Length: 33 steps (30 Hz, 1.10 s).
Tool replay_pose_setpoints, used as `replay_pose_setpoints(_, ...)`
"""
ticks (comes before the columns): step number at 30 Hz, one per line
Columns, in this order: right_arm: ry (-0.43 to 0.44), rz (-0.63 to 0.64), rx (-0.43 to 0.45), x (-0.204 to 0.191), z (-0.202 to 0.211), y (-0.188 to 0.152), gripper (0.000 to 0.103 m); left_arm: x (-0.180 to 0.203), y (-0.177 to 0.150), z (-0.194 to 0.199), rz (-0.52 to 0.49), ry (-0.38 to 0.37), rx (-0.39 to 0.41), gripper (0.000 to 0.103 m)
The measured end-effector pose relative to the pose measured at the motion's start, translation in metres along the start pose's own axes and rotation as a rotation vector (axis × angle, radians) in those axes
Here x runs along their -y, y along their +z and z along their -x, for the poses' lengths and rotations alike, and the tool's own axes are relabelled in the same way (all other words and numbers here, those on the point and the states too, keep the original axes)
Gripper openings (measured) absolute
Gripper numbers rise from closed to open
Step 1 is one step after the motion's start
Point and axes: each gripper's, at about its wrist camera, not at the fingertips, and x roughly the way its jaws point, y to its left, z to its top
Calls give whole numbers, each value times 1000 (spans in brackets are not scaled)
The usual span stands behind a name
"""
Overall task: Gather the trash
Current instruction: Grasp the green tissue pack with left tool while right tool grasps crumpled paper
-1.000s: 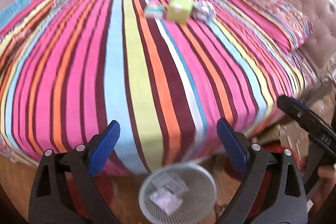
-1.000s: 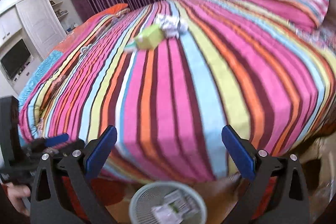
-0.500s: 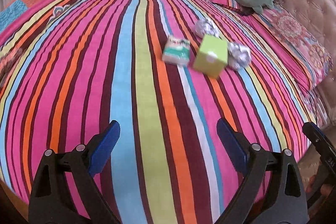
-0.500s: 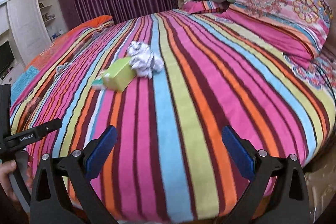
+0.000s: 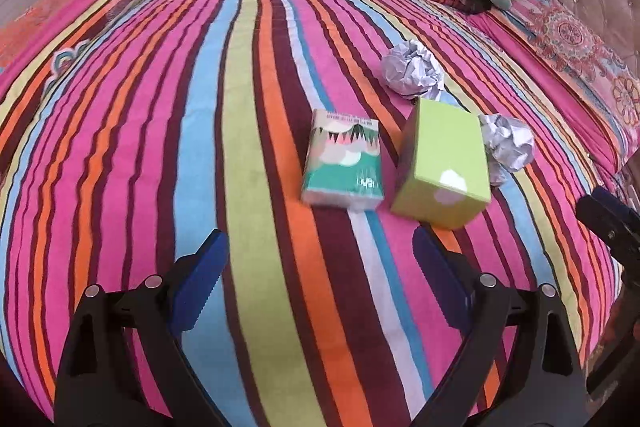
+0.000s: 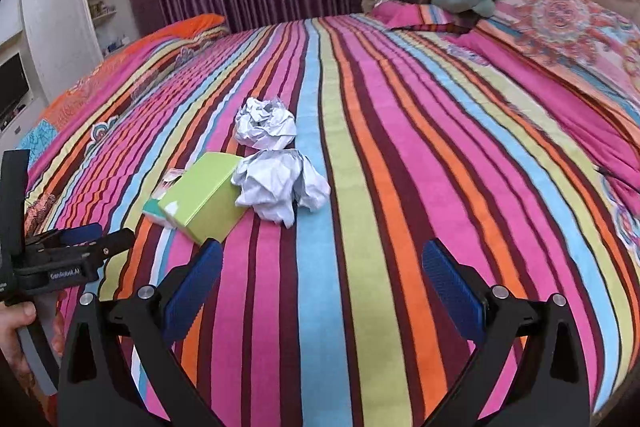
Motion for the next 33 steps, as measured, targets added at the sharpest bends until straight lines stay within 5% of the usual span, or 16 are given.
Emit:
replay_pose_setpoints(19, 38, 173, -86, -20, -75, 35, 96, 3, 29, -48, -125, 31, -43, 91)
replay_pose_setpoints(29, 34, 143, -149, -28, -107, 42, 96, 8, 42, -67, -134, 59, -55, 91)
replay_pose_setpoints(30, 35, 134, -154, -27, -109, 42, 94, 9, 43, -69, -135, 70, -51, 91)
replay_pose_setpoints(33, 53, 106, -166, -23, -111, 39, 67, 10, 44, -72, -129, 84, -47, 90)
